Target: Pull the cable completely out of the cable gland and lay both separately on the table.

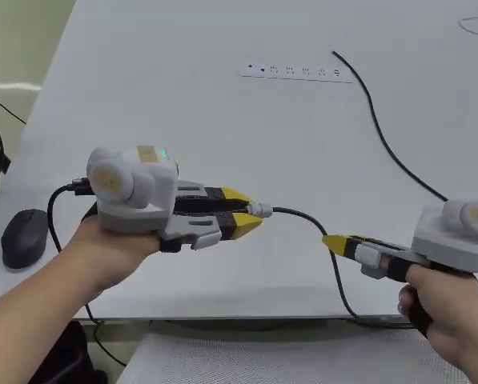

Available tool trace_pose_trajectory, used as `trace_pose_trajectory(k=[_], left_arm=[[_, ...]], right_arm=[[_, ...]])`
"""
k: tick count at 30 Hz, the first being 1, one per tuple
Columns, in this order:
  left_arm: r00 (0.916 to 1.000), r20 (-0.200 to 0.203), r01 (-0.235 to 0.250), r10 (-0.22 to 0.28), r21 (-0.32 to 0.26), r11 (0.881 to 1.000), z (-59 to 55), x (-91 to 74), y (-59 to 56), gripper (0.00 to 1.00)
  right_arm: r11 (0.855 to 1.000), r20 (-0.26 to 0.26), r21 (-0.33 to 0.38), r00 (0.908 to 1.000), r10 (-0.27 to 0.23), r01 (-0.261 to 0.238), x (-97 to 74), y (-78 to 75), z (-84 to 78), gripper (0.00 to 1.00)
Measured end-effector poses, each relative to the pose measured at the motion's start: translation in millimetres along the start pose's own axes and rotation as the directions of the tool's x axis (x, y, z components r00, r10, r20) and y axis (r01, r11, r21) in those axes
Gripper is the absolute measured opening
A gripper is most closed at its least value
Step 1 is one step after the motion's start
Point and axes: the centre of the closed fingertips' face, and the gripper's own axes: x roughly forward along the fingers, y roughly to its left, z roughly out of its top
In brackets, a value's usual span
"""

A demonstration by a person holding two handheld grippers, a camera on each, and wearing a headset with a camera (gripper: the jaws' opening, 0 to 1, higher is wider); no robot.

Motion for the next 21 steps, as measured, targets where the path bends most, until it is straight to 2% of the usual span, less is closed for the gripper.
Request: trace_pose_trajectory(k=[1,3,5,6,8,9,10,11,13,14,15,16,17,18,19,21], left_arm=[[1.0000,0.000,0.000,0.000,-0.002,1.000,0.1,0.0,0.1,0.14],[1.0000,0.001,-0.001,0.001,-0.005,1.000,0.4,0.2,0.1,0.14],[1.0000,-0.001,-0.002,0.002,-0.009,1.000,0.0,0.1,0.4,0.14],[1.0000,-0.002,-0.004,0.004,-0.010,1.000,0.0,0.0,0.7,0.14],[1.0000,-0.002,-0.006,0.006,-0.012,1.000,0.0,-0.2,1.0,0.14],[1.0000,-0.002,-0.007,0.007,-0.013,1.000,-0.1,-0.4,1.1,0.14],[1.0000,-0.002,-0.008,0.008,-0.017,1.000,0.0,-0.4,1.1,0.14],[1.0000,-0.001,-0.009,0.009,-0.019,1.000,0.1,-0.4,1.0,0.14],[1.0000,-0.003,-0.010,0.010,-0.018,1.000,0.0,-0.3,1.0,0.14],[0.9999,-0.002,-0.010,0.010,-0.019,1.000,0.0,-0.2,1.0,0.14],[0.9999,-0.001,-0.011,0.010,-0.020,1.000,0.2,0.0,1.0,0.14],[0.9999,-0.001,-0.011,0.011,-0.020,1.000,0.4,0.1,0.9,0.14],[0.9999,-0.001,-0.012,0.012,-0.018,1.000,0.6,0.1,1.2,0.14],[0.9999,-0.001,-0.012,0.012,-0.020,1.000,0.7,0.1,1.2,0.14],[0.9999,0.000,-0.014,0.014,-0.021,1.000,0.7,0.2,1.7,0.14],[0.9998,0.004,-0.021,0.021,-0.021,1.000,1.1,-0.1,3.0,0.14]], right_arm=[[0.999,0.009,-0.049,0.9999,0.011,-0.011,-1.5,6.3,7.2,0.25],[0.976,-0.003,-0.218,0.9995,0.031,-0.031,-2.8,24.6,21.1,0.27],[0.910,-0.045,-0.412,0.9988,0.016,-0.034,-2.0,40.1,29.0,0.28],[0.846,-0.065,-0.531,0.9978,0.009,-0.042,0.6,50.1,32.8,0.28],[0.752,-0.088,-0.657,0.9961,-0.004,-0.055,5.1,59.7,36.1,0.28],[0.692,-0.099,-0.719,0.9950,-0.011,-0.064,8.7,68.0,37.2,0.27],[0.651,-0.113,-0.755,0.9934,-0.016,-0.076,11.6,73.5,36.6,0.27],[0.596,-0.137,-0.798,0.9903,-0.025,-0.096,16.7,77.7,33.7,0.26],[0.515,-0.145,-0.852,0.9875,-0.062,-0.093,25.2,77.3,31.6,0.23],[0.511,-0.154,-0.854,0.9850,-0.076,-0.094,26.3,75.4,30.0,0.20],[0.513,-0.176,-0.851,0.9818,-0.071,-0.115,30.9,77.3,25.2,0.18],[0.514,-0.172,-0.849,0.9834,-0.058,-0.118,33.4,79.7,24.9,0.18],[0.502,-0.172,-0.856,0.9839,-0.048,-0.125,35.8,82.8,23.9,0.17],[0.485,-0.176,-0.865,0.9832,-0.050,-0.130,36.7,84.0,23.0,0.15],[0.434,-0.173,-0.891,0.9838,-0.048,-0.135,37.8,86.9,23.3,0.14],[0.395,-0.164,-0.909,0.9852,-0.051,-0.131,39.2,90.4,22.2,0.10]])
